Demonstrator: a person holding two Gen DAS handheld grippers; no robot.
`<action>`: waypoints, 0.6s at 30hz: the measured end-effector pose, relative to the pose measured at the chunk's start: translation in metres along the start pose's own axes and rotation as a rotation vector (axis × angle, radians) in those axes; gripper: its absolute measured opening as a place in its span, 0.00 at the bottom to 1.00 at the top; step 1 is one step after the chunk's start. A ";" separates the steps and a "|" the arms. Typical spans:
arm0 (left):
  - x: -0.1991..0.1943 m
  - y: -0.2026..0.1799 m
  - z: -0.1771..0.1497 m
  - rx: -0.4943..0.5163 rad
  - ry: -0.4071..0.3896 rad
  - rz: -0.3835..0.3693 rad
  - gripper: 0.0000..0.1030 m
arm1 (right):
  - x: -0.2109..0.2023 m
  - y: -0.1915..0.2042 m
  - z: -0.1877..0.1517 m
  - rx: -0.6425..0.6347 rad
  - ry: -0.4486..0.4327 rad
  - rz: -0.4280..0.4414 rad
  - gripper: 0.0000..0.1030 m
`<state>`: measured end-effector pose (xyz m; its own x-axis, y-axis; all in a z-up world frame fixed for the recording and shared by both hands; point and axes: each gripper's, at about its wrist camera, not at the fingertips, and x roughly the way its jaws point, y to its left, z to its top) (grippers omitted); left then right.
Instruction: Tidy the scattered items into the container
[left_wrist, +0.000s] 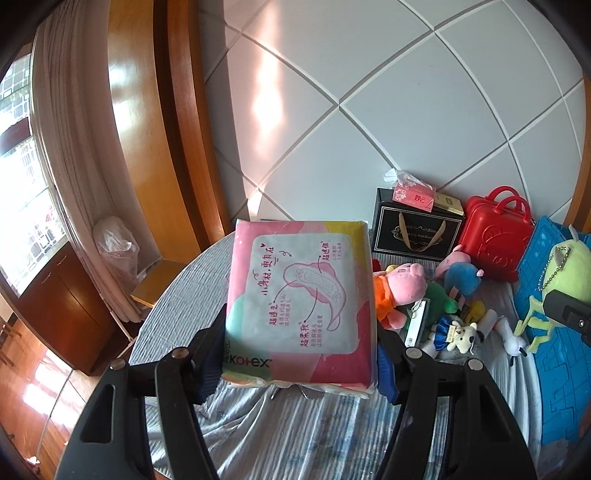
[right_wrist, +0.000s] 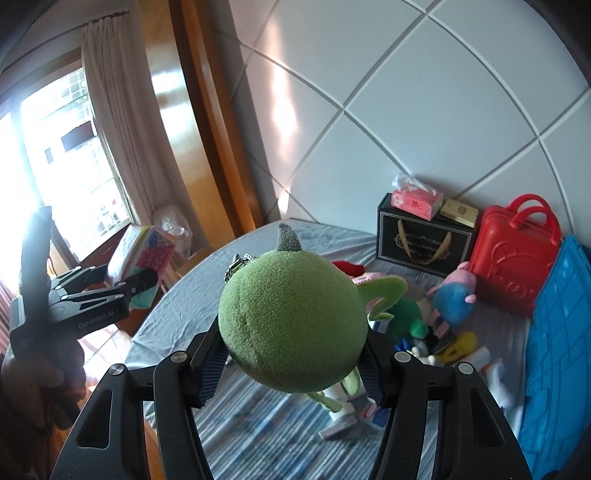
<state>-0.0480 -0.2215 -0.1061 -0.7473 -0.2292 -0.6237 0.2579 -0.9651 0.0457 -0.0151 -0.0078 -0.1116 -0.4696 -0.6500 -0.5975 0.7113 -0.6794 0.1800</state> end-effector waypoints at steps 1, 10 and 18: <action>-0.003 -0.007 0.002 0.001 -0.004 0.000 0.63 | -0.005 -0.005 0.001 0.001 -0.004 -0.003 0.59; -0.028 -0.077 0.020 0.026 -0.036 -0.024 0.63 | -0.053 -0.051 0.003 0.015 -0.052 -0.008 0.59; -0.047 -0.141 0.032 0.063 -0.060 -0.074 0.63 | -0.095 -0.100 0.004 0.045 -0.094 -0.052 0.59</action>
<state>-0.0686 -0.0790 -0.0587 -0.7986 -0.1625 -0.5795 0.1631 -0.9853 0.0516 -0.0436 0.1209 -0.0700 -0.5535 -0.6410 -0.5317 0.6618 -0.7261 0.1865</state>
